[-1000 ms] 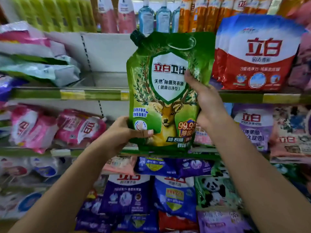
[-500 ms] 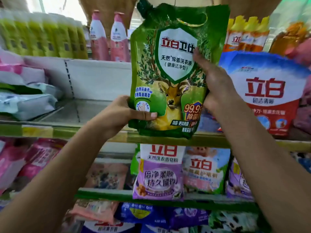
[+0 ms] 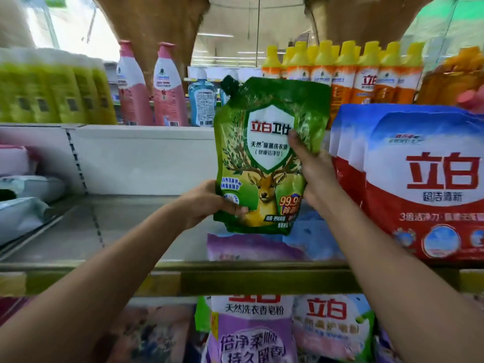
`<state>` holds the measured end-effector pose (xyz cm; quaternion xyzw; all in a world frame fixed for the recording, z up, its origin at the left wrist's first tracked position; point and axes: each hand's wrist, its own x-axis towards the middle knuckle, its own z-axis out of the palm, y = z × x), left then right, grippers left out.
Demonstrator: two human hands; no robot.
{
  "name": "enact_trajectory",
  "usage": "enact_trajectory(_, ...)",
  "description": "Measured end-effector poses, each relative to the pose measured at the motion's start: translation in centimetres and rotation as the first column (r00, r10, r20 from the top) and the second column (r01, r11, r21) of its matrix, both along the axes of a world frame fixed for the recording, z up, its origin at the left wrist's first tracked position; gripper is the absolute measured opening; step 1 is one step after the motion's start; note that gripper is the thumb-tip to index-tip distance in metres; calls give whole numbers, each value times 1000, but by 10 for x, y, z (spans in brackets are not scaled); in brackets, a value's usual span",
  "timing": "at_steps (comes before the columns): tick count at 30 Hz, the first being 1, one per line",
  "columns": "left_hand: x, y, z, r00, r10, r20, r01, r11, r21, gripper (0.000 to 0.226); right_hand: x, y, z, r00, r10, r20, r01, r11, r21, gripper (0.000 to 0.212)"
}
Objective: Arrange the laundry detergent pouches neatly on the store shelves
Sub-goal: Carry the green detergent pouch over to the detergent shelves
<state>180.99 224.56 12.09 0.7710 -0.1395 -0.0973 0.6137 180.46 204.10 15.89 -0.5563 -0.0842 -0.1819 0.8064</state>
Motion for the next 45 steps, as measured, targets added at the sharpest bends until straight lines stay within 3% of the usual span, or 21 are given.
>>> enact_trajectory(8,58,-15,-9,999,-15,-34,14,999,-37,31,55,-6,-3,999,-25,41,27,998,-54,6)
enact_trajectory(11,70,-24,-9,1000,25,-3,-25,999,-23,34,70,-15,-8,996,-74,40,76,995,-67,23)
enact_trajectory(13,73,-23,-7,1000,-3,15,4,1000,-21,41,75,-22,-13,994,-108,12,109,992,-65,39)
enact_trajectory(17,76,-11,-13,990,-139,-32,139,990,7,61,79,-30,-32,996,-63,-55,61,998,-34,34)
enact_trajectory(20,82,-16,-23,997,-73,15,73,997,19,60,80,-26,-34,997,-37,-74,34,998,-48,39)
enact_trajectory(24,92,-31,-22,998,19,67,-19,1000,-5,58,97,-28,-30,980,-194,-50,191,979,-71,53)
enact_trajectory(28,93,-40,-28,989,87,116,-82,996,-43,64,100,-28,-36,953,-303,-13,302,952,-54,34)
enact_trajectory(33,89,-38,-28,991,60,119,-55,997,-48,62,102,-29,-40,923,-385,-19,385,922,-37,49)
enact_trajectory(38,88,-35,-32,990,52,131,-49,999,-21,60,98,-30,-38,919,-394,-29,389,916,-98,41)
enact_trajectory(42,82,-37,-29,987,83,138,-84,996,-2,78,86,-25,-29,906,-418,-63,399,896,-196,68)
enact_trajectory(45,68,-31,-24,949,226,221,-245,967,63,94,64,-15,-19,878,-469,90,472,825,-310,83)
